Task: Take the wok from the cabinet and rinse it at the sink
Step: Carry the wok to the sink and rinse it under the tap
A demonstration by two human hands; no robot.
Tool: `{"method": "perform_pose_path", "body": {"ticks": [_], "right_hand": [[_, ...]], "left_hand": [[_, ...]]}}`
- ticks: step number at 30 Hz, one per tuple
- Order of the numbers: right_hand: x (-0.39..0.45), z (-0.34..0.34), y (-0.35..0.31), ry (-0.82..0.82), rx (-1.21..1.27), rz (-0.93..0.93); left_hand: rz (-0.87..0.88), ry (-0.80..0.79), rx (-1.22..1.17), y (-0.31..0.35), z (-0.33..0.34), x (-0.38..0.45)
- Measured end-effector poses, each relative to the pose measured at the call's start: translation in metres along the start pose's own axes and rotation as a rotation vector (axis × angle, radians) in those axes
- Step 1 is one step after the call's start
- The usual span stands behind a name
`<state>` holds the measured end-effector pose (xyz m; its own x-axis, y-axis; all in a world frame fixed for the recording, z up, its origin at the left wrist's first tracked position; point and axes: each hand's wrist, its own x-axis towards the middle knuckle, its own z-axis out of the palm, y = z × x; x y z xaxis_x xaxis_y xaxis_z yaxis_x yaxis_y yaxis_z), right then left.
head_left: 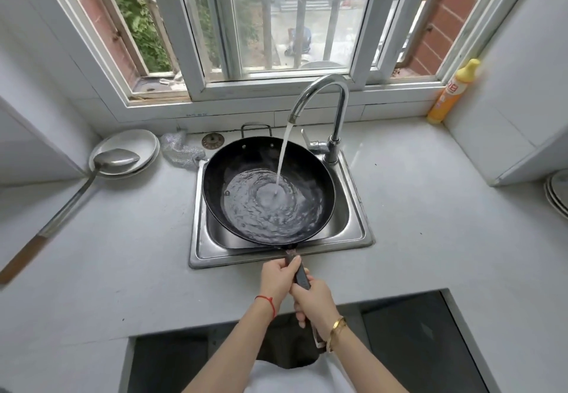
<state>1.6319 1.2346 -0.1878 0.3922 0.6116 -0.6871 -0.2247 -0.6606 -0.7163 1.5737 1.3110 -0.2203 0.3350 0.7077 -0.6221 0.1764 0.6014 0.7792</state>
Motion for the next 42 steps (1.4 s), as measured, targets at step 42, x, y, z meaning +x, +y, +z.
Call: {"method": "perform_pose_path", "body": {"ticks": [42], "right_hand": [[0.015, 0.03, -0.004, -0.32, 0.231, 0.145]], "left_hand": [[0.19, 0.305, 0.43, 0.023, -0.034, -0.01]]}}
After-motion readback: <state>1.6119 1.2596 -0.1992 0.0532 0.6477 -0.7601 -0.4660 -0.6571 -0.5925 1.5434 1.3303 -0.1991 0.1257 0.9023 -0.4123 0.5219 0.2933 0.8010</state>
